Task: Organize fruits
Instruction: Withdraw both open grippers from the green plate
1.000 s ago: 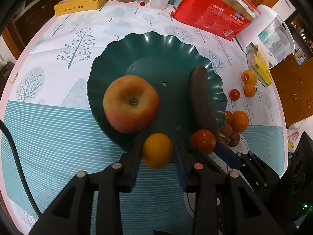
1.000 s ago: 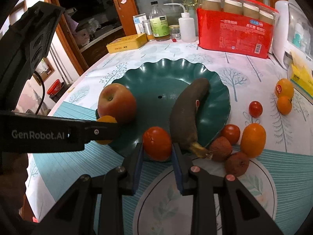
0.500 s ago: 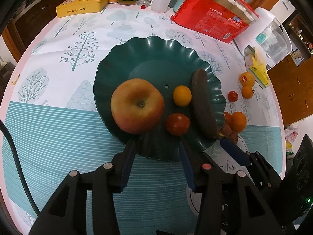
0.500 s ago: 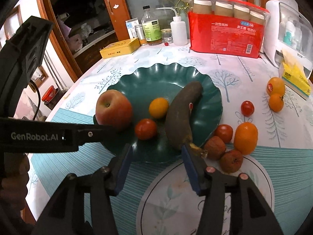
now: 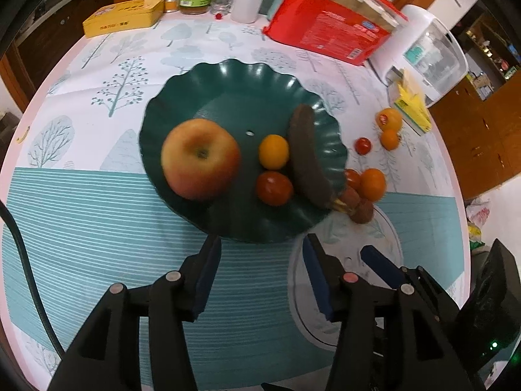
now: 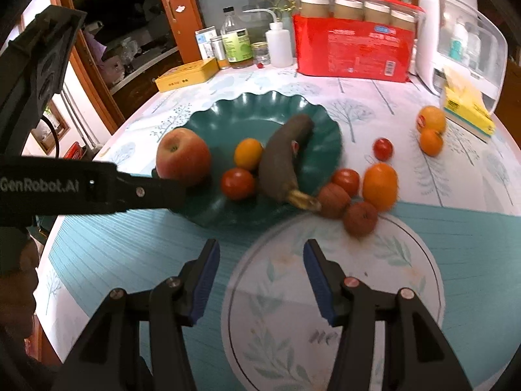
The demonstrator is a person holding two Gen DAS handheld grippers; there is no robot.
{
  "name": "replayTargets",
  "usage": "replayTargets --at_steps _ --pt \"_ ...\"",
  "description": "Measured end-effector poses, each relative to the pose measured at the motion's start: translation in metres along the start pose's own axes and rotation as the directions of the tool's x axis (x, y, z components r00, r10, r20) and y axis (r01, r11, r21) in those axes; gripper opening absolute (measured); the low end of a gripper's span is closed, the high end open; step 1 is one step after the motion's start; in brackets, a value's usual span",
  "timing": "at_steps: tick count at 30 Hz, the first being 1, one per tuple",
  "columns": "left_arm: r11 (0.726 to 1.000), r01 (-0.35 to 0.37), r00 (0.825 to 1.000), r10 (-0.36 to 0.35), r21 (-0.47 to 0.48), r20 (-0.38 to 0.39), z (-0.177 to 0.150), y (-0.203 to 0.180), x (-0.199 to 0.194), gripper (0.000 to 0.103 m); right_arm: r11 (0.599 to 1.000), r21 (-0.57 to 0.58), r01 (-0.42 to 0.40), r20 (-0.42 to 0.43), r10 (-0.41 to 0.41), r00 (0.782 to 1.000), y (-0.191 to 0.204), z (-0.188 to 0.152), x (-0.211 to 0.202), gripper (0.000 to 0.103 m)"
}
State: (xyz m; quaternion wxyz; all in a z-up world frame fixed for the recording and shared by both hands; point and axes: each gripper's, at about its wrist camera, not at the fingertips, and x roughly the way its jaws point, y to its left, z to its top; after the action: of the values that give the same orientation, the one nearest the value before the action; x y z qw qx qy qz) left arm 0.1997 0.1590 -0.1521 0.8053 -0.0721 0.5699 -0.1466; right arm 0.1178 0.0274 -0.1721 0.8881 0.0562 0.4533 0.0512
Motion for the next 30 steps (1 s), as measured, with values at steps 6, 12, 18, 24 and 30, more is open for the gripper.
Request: replayTargets --at_steps 6,12,18,24,30 --pt "0.999 0.012 1.0 -0.012 0.04 0.001 -0.008 -0.023 -0.004 0.051 0.999 0.044 0.031 -0.012 -0.03 0.999 -0.02 -0.013 -0.014 0.054" --pt "0.998 0.033 0.999 -0.033 0.063 -0.001 -0.014 -0.05 -0.006 0.051 0.994 0.094 0.049 -0.016 -0.047 0.999 -0.054 -0.025 -0.03 0.054" --pt "0.998 0.001 1.0 -0.001 0.064 0.007 -0.018 -0.077 -0.004 0.054 0.986 0.158 0.052 -0.056 -0.043 0.997 -0.094 -0.033 -0.041 0.054" --pt "0.998 -0.037 0.999 0.037 0.046 0.007 -0.021 -0.1 0.001 0.059 0.973 0.226 0.046 -0.092 -0.026 0.995 -0.145 -0.035 -0.051 0.054" --pt "0.994 -0.099 0.995 0.098 0.047 0.012 -0.017 -0.122 0.011 0.069 0.954 0.299 0.02 -0.105 0.012 0.994 -0.192 -0.03 -0.056 0.054"
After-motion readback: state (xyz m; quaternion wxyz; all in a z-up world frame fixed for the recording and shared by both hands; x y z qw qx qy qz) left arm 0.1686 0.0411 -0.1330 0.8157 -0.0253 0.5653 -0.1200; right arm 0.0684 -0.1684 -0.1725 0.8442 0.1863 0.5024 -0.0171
